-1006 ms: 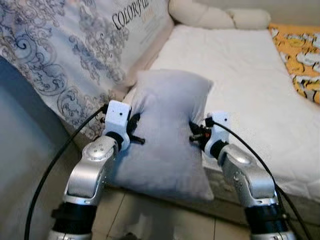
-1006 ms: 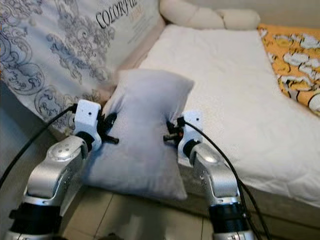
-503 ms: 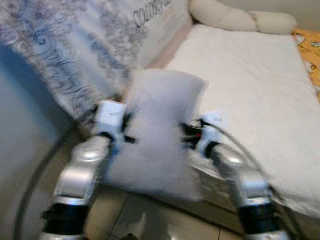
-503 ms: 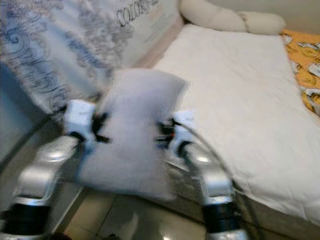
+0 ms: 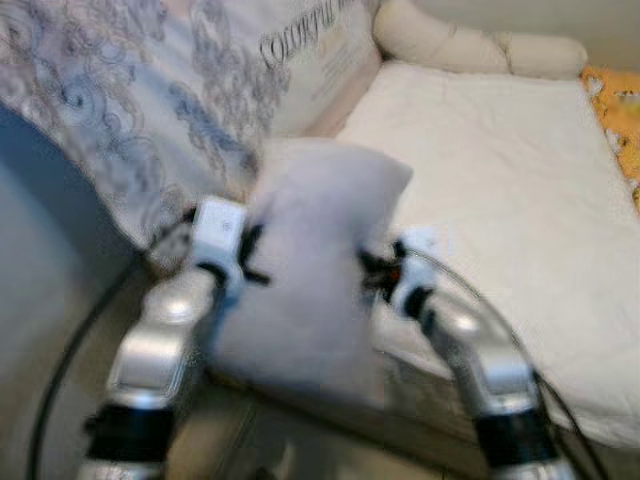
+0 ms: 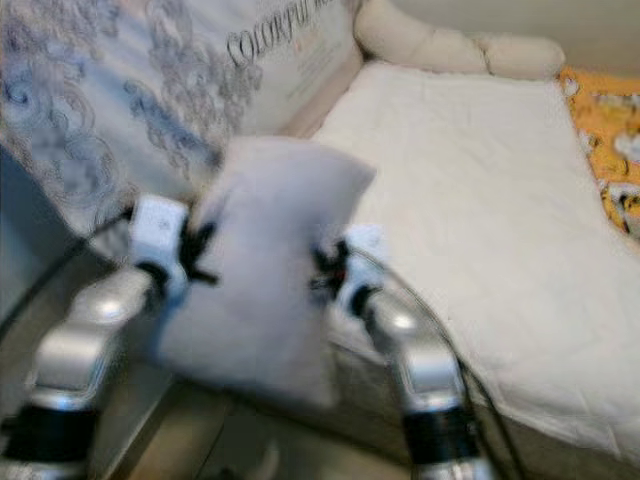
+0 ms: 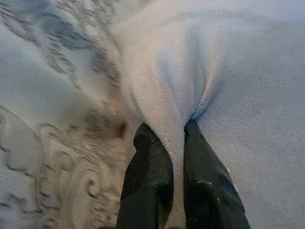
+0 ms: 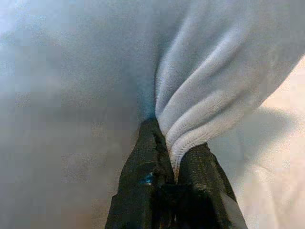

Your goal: Clean up the room

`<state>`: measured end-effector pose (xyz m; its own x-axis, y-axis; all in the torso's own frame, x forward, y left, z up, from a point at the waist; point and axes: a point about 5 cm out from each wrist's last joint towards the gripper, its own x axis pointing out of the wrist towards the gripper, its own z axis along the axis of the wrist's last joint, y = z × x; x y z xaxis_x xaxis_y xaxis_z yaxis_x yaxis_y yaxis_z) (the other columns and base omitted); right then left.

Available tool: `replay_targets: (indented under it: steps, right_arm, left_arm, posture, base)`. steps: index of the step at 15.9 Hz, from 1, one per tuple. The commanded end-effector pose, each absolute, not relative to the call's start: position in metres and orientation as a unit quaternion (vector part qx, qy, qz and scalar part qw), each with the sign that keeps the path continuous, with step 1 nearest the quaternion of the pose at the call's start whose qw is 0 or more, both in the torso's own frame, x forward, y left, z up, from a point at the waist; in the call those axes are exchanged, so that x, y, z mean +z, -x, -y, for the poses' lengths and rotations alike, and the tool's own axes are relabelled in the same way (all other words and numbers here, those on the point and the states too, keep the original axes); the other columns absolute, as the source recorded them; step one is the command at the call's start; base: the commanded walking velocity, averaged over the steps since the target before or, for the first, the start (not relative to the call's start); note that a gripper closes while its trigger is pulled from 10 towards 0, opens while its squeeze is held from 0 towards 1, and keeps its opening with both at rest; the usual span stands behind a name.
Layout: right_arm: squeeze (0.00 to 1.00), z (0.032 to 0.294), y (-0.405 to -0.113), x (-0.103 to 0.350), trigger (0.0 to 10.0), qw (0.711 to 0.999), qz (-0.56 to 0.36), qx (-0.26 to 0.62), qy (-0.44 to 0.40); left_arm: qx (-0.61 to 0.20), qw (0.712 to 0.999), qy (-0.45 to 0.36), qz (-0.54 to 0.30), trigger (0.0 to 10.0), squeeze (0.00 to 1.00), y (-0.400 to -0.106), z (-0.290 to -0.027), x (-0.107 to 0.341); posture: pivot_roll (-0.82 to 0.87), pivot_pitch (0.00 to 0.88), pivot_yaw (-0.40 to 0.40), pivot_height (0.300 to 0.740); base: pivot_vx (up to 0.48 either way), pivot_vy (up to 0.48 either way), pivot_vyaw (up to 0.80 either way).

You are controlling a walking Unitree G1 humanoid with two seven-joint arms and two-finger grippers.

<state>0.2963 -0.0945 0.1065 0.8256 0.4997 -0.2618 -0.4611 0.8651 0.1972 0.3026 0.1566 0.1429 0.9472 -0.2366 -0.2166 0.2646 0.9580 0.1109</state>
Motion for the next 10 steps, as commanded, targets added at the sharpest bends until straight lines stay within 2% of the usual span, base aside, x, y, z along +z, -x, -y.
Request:
replay_targets:
  steps: [1,10]
  right_arm:
    - [0.0,0.1001,-0.3018,0.1167,10.0,0.958,-0.13,0.249,-0.057]
    - [0.0,0.0945,-0.3019,0.117,10.0,0.955,-0.129,0.26,-0.061]
  left_arm:
    - [-0.144,0.984,-0.068,-0.082,10.0,0.0,-0.3048,-0.1458,0.1505]
    - [-0.138,0.985,-0.07,-0.081,10.0,0.0,-0.3058,-0.15,0.152]
  posture:
    - [0.03,0.0,0.039,0.74]
    - [0.03,0.0,0.035,0.74]
  base:
    - [0.33,0.0,0.0]
    - [0.339,0.0,0.0]
